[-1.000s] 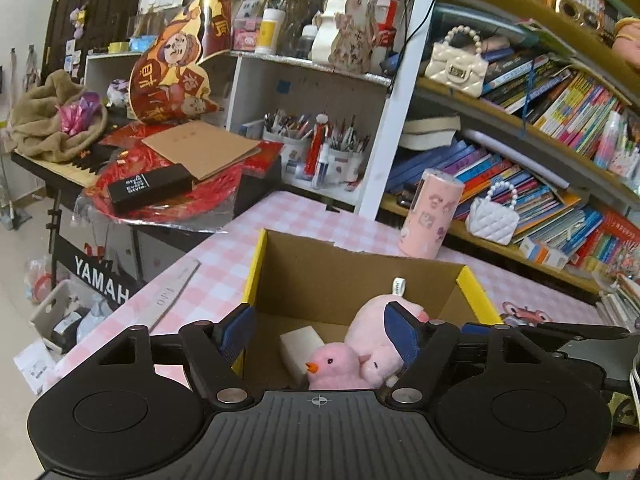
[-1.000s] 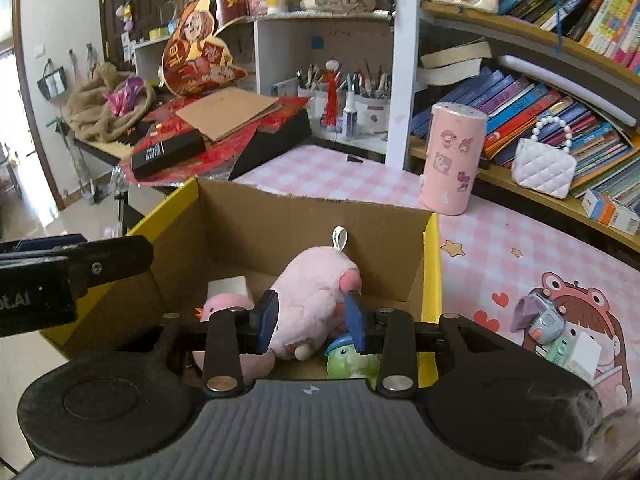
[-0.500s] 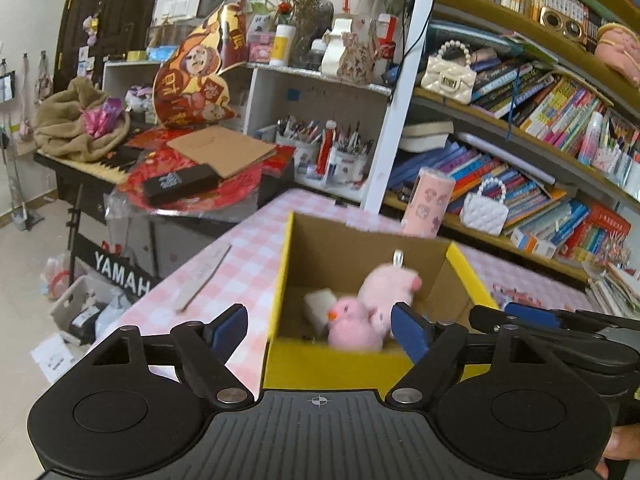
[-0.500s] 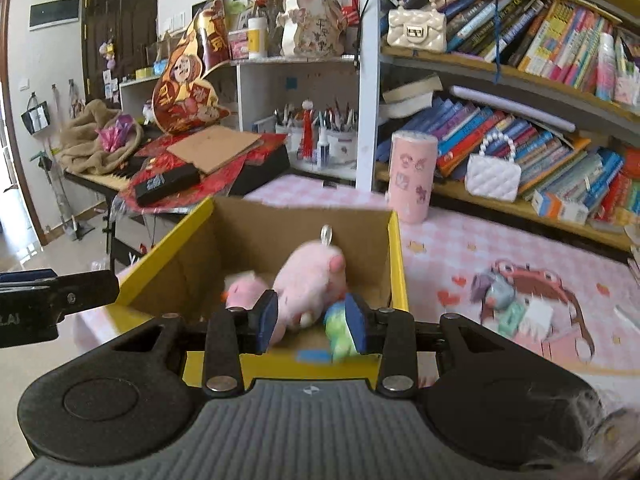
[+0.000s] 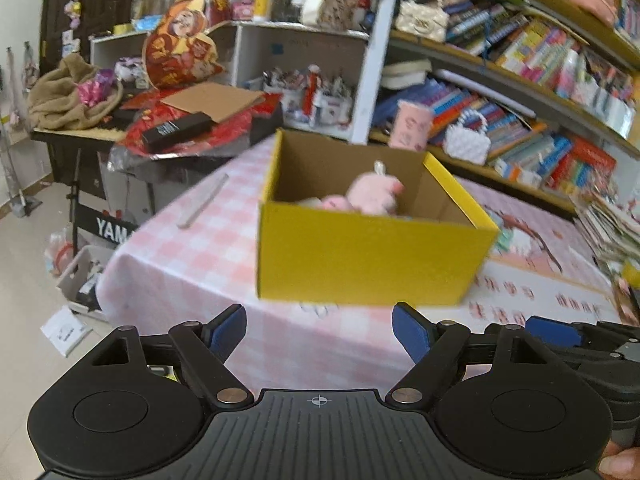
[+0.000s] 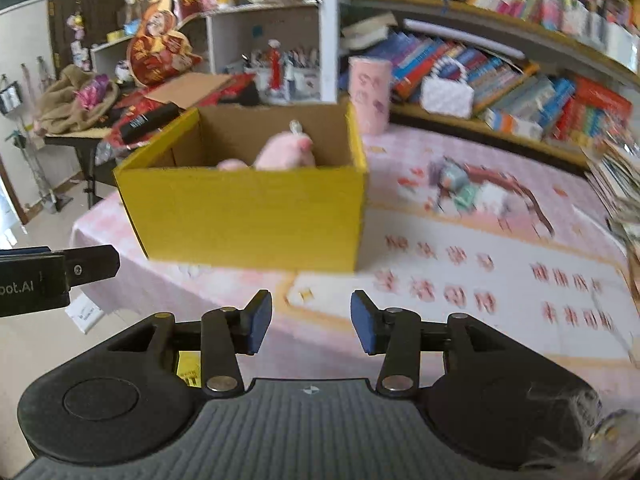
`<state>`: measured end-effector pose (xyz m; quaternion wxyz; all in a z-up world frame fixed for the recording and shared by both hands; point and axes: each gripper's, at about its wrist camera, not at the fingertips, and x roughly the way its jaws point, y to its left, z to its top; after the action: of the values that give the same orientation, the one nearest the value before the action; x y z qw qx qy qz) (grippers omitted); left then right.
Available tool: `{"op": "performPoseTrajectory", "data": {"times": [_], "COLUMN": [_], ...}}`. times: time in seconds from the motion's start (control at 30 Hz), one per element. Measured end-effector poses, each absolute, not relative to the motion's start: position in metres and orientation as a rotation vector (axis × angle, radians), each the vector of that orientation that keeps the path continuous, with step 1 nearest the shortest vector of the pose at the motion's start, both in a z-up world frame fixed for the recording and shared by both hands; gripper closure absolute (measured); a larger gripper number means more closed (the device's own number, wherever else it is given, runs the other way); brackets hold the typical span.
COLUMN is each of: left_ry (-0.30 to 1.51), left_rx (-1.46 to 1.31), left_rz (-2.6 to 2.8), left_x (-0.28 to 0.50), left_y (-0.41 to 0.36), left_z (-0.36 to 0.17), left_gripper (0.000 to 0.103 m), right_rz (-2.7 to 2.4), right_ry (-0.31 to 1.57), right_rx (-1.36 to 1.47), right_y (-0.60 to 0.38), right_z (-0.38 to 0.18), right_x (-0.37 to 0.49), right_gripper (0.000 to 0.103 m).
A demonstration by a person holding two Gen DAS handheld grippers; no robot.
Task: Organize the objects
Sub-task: 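Lift both grippers out of the box and move back over the table items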
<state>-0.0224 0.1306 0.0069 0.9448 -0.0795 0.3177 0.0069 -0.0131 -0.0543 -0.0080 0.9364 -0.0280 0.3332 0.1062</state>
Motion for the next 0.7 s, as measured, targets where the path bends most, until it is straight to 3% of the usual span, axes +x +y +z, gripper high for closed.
{"op": "performPoseTrajectory", "data": {"times": [0.27,0.7], "left_ry": [0.698,0.715], "left_rx": [-0.124,-0.063], "left_rz": [-0.089,-0.261], "left_x": [-0.029,0.0], "left_y": [0.095,0.024], "left_z": [-0.006,-0.008], "left_gripper": [0.016,0.016], "right_rz": [0.096,-0.082], "right_ry": [0.729,0.743], "right_rx": [-0.043,0.017], "right_y": [-0.087,-0.157], "right_z": [-0.021,-0.023], "right_x": [-0.039,-0.037], "right_gripper": [0.054,0.052]}}
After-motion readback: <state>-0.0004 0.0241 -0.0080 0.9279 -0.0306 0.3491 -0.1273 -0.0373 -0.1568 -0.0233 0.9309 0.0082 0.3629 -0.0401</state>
